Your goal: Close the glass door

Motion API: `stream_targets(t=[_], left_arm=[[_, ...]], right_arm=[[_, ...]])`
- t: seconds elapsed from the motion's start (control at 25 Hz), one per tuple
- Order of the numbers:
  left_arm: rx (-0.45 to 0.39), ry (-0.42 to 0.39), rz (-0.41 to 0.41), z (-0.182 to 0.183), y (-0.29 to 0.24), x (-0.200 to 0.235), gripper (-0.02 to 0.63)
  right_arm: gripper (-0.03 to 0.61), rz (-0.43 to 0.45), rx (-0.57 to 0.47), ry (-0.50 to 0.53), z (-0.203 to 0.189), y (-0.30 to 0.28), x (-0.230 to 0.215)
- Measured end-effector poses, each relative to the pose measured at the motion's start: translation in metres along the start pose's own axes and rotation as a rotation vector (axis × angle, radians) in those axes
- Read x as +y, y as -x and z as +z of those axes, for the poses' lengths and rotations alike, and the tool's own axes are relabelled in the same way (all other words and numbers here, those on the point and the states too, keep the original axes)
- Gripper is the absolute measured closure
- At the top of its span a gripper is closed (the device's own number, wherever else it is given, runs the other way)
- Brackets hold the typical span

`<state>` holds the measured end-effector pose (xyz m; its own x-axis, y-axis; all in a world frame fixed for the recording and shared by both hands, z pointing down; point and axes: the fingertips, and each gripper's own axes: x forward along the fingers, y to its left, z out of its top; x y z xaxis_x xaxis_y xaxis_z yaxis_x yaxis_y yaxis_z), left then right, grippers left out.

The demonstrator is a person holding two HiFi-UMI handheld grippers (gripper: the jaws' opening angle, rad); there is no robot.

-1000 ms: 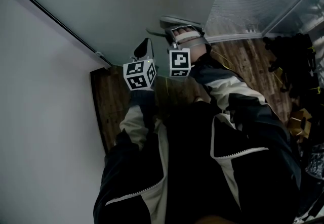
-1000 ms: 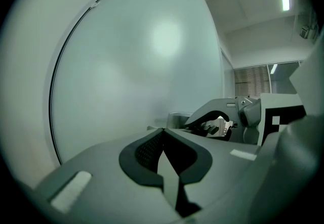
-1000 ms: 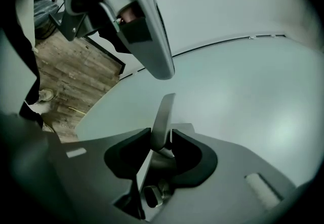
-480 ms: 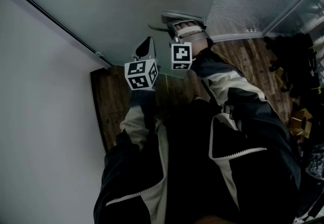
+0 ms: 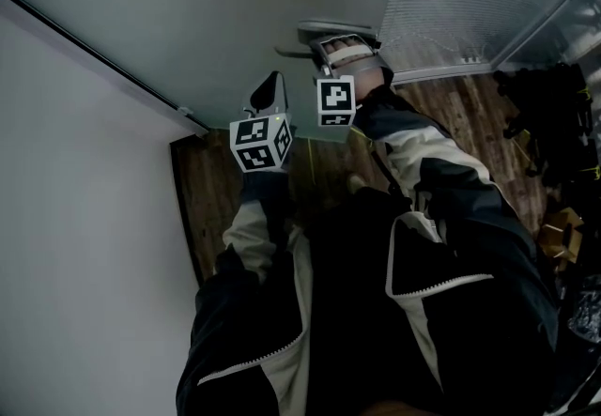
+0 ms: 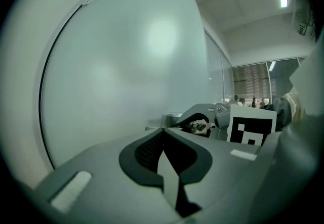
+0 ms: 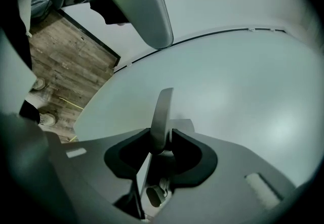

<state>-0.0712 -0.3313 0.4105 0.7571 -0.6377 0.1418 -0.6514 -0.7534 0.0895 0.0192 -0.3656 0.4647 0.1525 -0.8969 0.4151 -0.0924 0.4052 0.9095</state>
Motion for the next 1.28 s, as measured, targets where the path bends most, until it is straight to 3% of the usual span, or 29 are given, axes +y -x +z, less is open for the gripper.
stream_targets(t=[0.24,0.44,0.76,1.0,1.28], left_arm=[[-0.015,0.020,0.037,0.002,-0.021,0.005,0.609],[-0.011,0.029,0.047,0.019,-0.052,0.005,0.609],[-0.004,0.029,0.071,0.028,-0.075,0.007,0.609],[-0.008,0.023,0.100,0.012,-0.069,0.015,0.609],[0.058,0.033,0.145,0.009,-0.082,0.034,0.609]], right_arm=[[0.446,-0.029,-0.026,0.019,-0.018,-0.033,-0.009],[0.442,0.018,-0.005,0.002,-0.049,-0.076,-0.034],[0.448,0.000,0.024,0.105,-0.082,-0.139,-0.064],[0.448,0.005,0.077,0.190,-0.094,-0.179,-0.072],[0.443,0.036,0.101,0.183,-0.113,-0.237,-0.102]])
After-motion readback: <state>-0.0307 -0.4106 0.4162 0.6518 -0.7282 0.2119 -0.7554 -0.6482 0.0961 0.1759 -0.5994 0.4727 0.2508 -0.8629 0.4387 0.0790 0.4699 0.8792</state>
